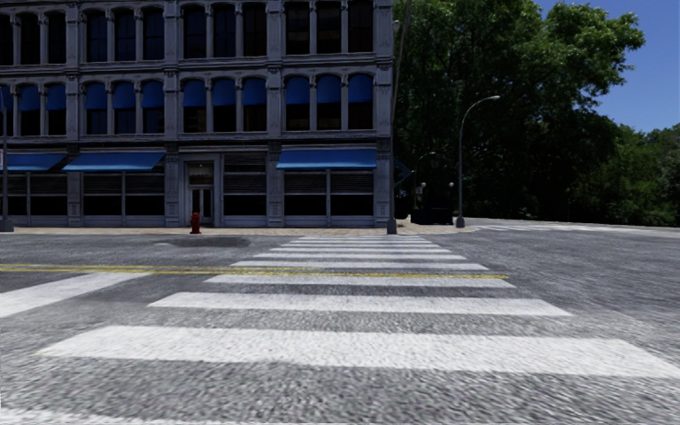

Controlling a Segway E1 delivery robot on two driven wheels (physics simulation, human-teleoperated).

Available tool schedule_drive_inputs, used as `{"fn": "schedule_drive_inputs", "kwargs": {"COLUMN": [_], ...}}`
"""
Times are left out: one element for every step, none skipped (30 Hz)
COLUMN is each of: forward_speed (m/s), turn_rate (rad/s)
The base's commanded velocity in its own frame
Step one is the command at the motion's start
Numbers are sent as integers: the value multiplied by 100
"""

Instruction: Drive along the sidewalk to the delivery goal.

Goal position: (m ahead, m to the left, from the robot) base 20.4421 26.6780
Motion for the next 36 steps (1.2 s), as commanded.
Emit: {"fn": "schedule_drive_inputs", "kwargs": {"forward_speed": [200,200,200,200,200,200,200,200,200,200,200,200,200,200,200,200,200,200,200,200,200,200,200,200,200,200,200,200,200,200,200,200,200,200,200,200], "turn_rate": [0,0,0,0,0,0,0,0,0,0,0,0,0,0,0,0,0,0,0,0,0,0,0,0,0,0,0,0,0,0,0,0,0,0,0,0]}}
